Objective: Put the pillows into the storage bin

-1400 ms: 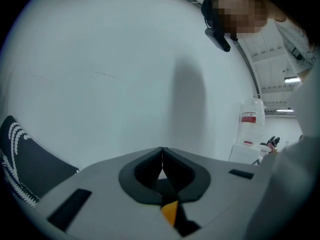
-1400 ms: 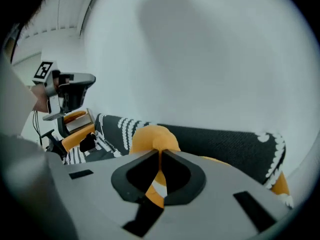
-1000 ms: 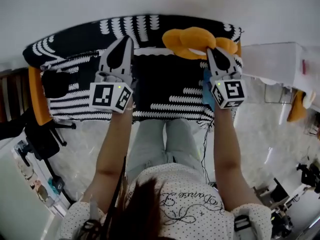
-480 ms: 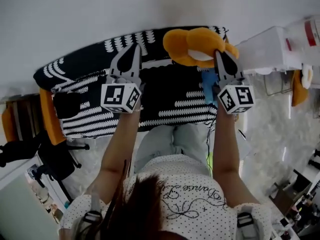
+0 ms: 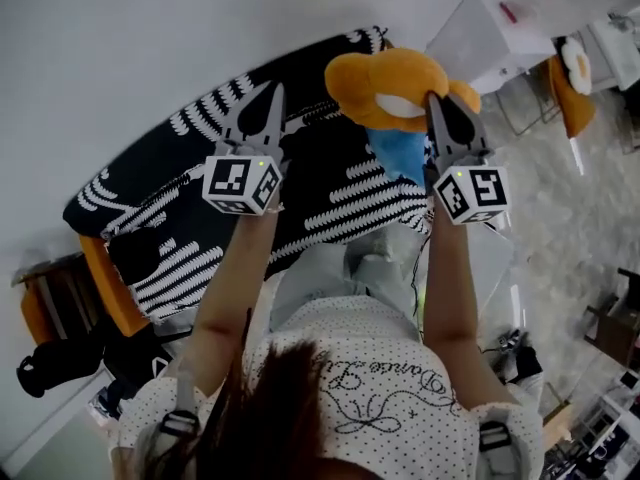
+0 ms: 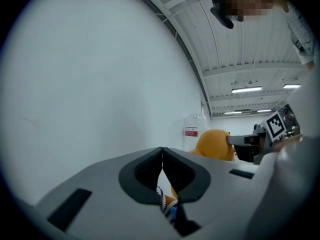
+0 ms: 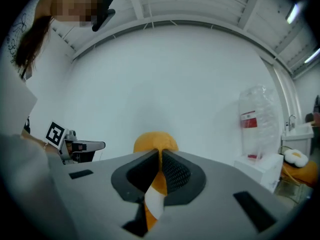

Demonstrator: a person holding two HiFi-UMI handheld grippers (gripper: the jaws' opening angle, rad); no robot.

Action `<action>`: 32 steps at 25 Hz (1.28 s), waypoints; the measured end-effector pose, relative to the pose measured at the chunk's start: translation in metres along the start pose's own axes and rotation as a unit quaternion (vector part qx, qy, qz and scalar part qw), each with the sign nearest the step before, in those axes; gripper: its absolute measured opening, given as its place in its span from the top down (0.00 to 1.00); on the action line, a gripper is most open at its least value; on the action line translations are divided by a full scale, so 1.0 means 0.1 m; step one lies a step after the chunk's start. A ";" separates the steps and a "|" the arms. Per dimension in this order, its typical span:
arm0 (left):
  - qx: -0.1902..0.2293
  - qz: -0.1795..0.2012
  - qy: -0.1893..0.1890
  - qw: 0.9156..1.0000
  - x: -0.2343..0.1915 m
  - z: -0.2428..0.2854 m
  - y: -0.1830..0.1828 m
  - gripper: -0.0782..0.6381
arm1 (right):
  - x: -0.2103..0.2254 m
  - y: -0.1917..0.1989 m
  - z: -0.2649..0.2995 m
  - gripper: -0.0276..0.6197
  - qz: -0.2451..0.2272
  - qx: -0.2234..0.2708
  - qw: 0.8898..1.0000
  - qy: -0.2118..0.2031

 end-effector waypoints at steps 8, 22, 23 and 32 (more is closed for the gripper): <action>0.023 0.015 0.063 0.998 1.40 0.23 -0.19 0.88 | 0.78 -0.01 -1.57 0.91 -0.008 0.021 0.996 0.089; 0.015 0.022 0.240 0.970 4.21 0.59 -0.08 0.88 | 1.83 0.37 -4.30 0.91 0.007 0.036 0.963 0.268; 0.012 0.026 0.255 0.967 4.36 0.63 -0.07 0.88 | 1.87 0.40 -4.43 0.91 0.013 0.038 0.959 0.282; -0.017 0.044 0.396 0.917 5.55 1.25 0.08 0.88 | 2.22 0.74 -5.33 0.91 0.056 0.026 0.908 0.414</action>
Point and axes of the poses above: the fingertips, and each gripper's own axes: z forward along the fingers, x to its right, y out of its underside, the point moved 4 cm from there along -z, backward along the fingers, and after that the axes turned 9 degrees about -x, right-handed, at the moved point
